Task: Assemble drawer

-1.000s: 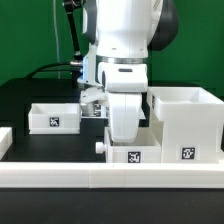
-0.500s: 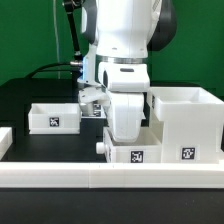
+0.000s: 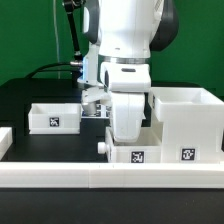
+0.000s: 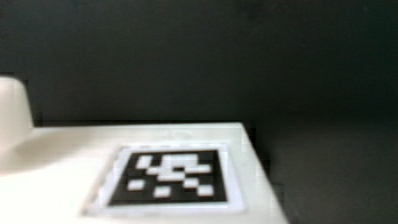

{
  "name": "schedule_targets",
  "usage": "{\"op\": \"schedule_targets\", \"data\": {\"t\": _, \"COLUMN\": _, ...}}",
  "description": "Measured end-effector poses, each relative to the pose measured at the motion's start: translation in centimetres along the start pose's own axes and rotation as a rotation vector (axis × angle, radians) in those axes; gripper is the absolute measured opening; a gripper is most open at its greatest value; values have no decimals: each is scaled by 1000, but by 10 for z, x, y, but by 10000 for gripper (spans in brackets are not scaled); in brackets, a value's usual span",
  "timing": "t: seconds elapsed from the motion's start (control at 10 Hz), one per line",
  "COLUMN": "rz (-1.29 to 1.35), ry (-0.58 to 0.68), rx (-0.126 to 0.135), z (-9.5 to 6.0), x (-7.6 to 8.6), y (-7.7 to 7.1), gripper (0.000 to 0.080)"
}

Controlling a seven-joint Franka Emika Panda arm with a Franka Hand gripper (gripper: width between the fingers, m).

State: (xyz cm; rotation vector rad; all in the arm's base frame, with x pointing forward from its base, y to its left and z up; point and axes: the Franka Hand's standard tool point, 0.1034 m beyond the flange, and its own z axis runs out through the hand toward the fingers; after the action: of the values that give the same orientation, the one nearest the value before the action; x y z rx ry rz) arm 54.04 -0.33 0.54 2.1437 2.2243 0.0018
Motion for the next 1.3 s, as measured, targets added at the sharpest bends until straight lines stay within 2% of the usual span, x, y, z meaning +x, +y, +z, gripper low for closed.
{"op": "schedule_targets", "data": {"t": 0.2, "rz": 13, "ry": -1, "rx": 1, "z": 0, "x": 0, "y": 0, "gripper": 43}}
{"op": "schedule_targets", "data": {"t": 0.4, "rz": 64, "ry": 5, "rx": -16, "z": 1, "x": 0, "y": -1, "gripper": 43}}
{"op": "schedule_targets", "data": {"t": 1.0, "rz": 93, "ry": 7, "rx": -16, "z": 1, "x": -1, "y": -1, "gripper": 43}}
{"op": "schedule_targets", "data": {"t": 1.3, "rz": 82, "ry": 2, "rx": -8, "z": 0, "x": 7, "y": 0, "gripper": 44}}
